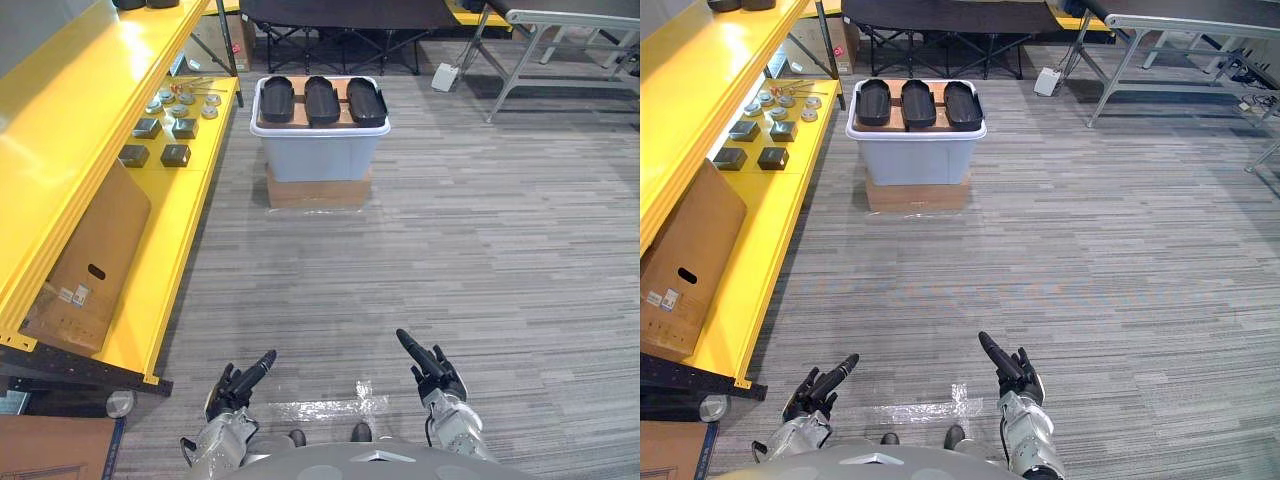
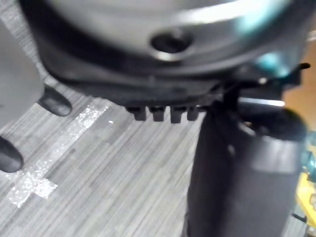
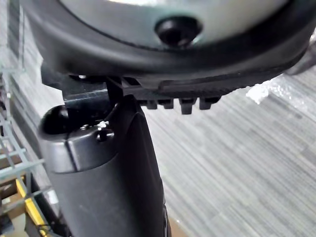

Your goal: Walk over and take three plastic housings, then place them on the shelf

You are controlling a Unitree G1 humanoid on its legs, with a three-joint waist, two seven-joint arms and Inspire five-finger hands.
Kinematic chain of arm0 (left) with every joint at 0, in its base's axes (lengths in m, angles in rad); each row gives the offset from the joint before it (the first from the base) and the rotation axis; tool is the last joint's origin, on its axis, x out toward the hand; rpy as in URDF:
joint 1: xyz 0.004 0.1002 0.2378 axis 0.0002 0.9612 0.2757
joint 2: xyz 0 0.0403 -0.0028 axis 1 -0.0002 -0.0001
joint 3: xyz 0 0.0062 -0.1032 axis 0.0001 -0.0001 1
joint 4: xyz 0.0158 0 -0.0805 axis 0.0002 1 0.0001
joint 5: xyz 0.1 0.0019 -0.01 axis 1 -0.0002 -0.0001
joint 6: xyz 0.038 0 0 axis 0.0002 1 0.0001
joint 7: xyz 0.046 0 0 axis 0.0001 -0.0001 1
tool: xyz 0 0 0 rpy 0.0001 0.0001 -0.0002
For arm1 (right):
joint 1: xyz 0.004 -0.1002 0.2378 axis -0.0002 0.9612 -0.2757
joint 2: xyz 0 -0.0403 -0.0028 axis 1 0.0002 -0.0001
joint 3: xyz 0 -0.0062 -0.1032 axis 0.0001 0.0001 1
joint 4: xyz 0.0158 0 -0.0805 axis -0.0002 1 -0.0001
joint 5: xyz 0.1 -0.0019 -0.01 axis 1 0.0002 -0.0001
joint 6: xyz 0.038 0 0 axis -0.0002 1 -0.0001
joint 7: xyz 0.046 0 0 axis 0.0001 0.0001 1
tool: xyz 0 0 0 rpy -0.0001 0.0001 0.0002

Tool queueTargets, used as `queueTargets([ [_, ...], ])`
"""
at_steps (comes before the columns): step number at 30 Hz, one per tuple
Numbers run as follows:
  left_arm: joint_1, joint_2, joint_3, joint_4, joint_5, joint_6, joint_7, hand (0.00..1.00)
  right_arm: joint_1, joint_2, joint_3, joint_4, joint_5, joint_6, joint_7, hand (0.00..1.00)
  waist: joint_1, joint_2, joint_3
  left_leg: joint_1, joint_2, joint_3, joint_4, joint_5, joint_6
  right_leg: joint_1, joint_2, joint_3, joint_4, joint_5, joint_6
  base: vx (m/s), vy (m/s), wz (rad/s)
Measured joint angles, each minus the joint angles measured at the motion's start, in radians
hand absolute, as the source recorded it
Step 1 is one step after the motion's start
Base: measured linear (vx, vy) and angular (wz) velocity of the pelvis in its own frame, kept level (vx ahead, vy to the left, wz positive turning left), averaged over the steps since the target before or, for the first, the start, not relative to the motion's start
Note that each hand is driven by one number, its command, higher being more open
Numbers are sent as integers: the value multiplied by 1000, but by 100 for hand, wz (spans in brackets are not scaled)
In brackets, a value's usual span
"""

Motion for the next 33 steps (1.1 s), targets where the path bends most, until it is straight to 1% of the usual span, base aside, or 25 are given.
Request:
queueTargets([
  [1, -3, -5, -1, -16, 0, 0, -9, 100, 0, 0, 0, -11, 0, 0, 0, 100, -2, 7, 18, 1, 1, 2, 9, -6, 10, -58, -13, -5, 128, -47, 3, -36, 14, -12],
  [3, -5, -6, -1, -29, -5, 0, -22, 100, -4, 1, 12, -20, 0, 0, 0, 100, 1, 10, 35, 3, 5, 27, 18, -13, 21, -181, -47, -31, 375, -93, 15, -56, 29, -26],
  [4, -7, -1, -7, -34, -9, 0, -28, 100, -1, 2, 26, -23, 0, 0, 4, 100, -5, 2, 54, 19, 4, 32, 25, -13, 29, -220, -75, -67, 474, -120, 16, -40, 27, -20],
  [7, -19, 26, -22, -35, -15, -2, -55, 100, 20, 12, 41, -23, -8, 0, 13, 100, -4, -14, 65, 26, 13, 35, 33, -25, 21, -222, -90, -105, 388, -126, 8, 35, -12, -12],
  [9, -47, 27, -24, -34, -29, -3, -81, 100, 19, 12, 42, -24, -13, 1, 23, 100, -4, -1, 97, 35, 51, 27, 50, -54, 2, -229, -72, -83, 301, -108, 29, 54, -86, -5],
  [10, -56, 28, -34, -33, -41, -11, -98, 100, 19, 6, 42, -30, -36, 5, 26, 100, -5, 4, 106, 35, 82, 26, 67, -79, -10, -254, -60, -62, 257, -88, 56, 98, -164, -1],
  [11, -56, 33, -42, -34, -43, -23, -115, 100, 23, 6, 43, -33, -50, 4, 28, 100, -6, 2, 106, 41, 103, 22, 71, -98, -33, -276, -59, -33, 198, -50, 78, 124, -191, 3],
  [12, -56, 38, -44, -34, -43, -24, -123, 100, 28, 8, 43, -34, -50, 3, 28, 100, -7, -13, 105, 44, 103, 17, 73, -109, -47, -276, -63, -19, 170, -22, 81, 262, -341, 17],
  [13, -57, 51, -53, -31, -43, -23, -134, 100, 39, 10, 46, -32, -48, 4, 35, 100, -8, -40, 109, 67, 105, 3, 96, -142, -68, -270, -78, 2, 168, 58, 64, 332, -407, 30],
  [14, -56, 51, -65, -23, -43, -21, -134, 100, 52, -2, 45, -36, -43, 7, 45, 100, -20, -32, 100, 74, 141, -20, 131, -183, -80, -278, -50, 8, 240, 54, 0, 362, -423, 31],
  [15, -51, 44, -72, -23, -45, -21, -135, 100, 58, -14, 46, -38, -41, 6, 49, 100, -26, -16, 89, 72, 161, -30, 138, -198, -83, -291, -36, -2, 280, 15, -18, 370, -317, 25],
  [16, -45, 31, -86, -18, -52, -21, -135, 100, 61, -24, 44, -42, -40, 6, 52, 100, -27, 16, 67, 75, 190, -43, 154, -211, -84, -304, -5, -19, 327, -46, -35, 411, -252, 6],
  [18, -51, 10, -103, 11, -76, -17, -134, 100, 57, -36, 41, -40, -39, 13, 51, 100, -30, 24, 68, -10, 196, -68, 406, -204, -119, -284, 1, -30, 363, -104, -65, 415, -250, 5],
  [19, -45, -15, -108, 12, -85, -17, -133, 100, 64, -35, 42, -50, -39, 14, 54, 100, -30, 31, 66, -79, 215, -74, 610, -154, -187, -226, 15, -35, 352, -128, -72, 429, -252, 21],
  [20, -34, -28, -116, 5, -85, -16, -135, 100, 82, -35, 42, -56, -40, 14, 60, 100, -30, 45, 71, -158, 248, -73, 827, -132, -205, -147, 44, -46, 309, -149, -95, 444, -218, 19],
  [22, -36, -30, -118, 4, -85, -16, -134, 100, 86, -36, 43, -56, -42, 16, 70, 100, -26, 54, 69, -253, 247, -48, 977, -147, -190, -43, 66, -48, 242, -158, -118, 396, -130, 8],
  [23, -37, -29, -116, 2, -85, -17, -133, 100, 83, -36, 43, -56, -42, 16, 73, 100, -25, 51, 69, -282, 232, -34, 969, -153, -181, -17, 66, -45, 219, -159, -120, 420, -125, -15],
  [26, -41, -32, -96, -25, -85, -17, -117, 100, 42, -36, 44, -46, -47, 16, 92, 100, 8, 42, 73, -358, 168, 36, 656, -161, -150, 69, 53, 3, 139, -141, -101, 468, -67, -56],
  [27, -46, -30, -87, -31, -86, -17, -110, 100, 25, -32, 44, -45, -49, 16, 92, 100, 9, 28, 84, -365, 138, 35, 477, -116, -126, 100, 36, 21, 120, -149, -84, 472, 55, -44],
  [28, -48, -28, -79, -40, -88, -18, -104, 100, 17, -30, 44, -45, -50, 16, 92, 100, 8, 13, 94, -367, 114, 23, 312, -26, -108, 133, 18, 27, 110, -165, -57, 461, 81, -32],
  [29, -49, -26, -79, -43, -89, -18, -100, 100, 18, -31, 44, -46, -52, 16, 92, 100, 8, 11, 96, -367, 108, 17, 239, 29, -108, 153, 14, 27, 104, -174, -42, 561, 149, -15],
  [30, -48, -26, -80, -42, -98, -18, -93, 100, 32, -39, 44, -46, -73, 16, 92, 100, 8, 17, 97, -364, 101, -3, 113, 149, -103, 206, 14, 26, 100, -204, 5, 469, 206, -5],
  [31, -45, -27, -80, -42, -99, -18, -93, 100, 44, -50, 48, -46, -86, 16, 92, 100, 10, 28, 94, -367, 107, -3, 91, 208, -88, 235, 18, 27, 103, -233, 29, 470, 239, -8],
  [32, -42, -27, -81, -41, -100, -18, -92, 100, 52, -57, 52, -45, -87, 16, 93, 100, 14, 41, 90, -367, 117, 0, 104, 291, -50, 257, 22, 29, 107, -253, 39, 472, 250, 7],
  [33, -81, 0, -79, -26, -99, -16, -91, 100, 47, -42, 53, -30, -86, 18, 89, 100, 17, -17, 97, -365, 66, 23, 137, 275, -27, 279, -28, 20, 120, -272, 55, 454, 211, 20],
])
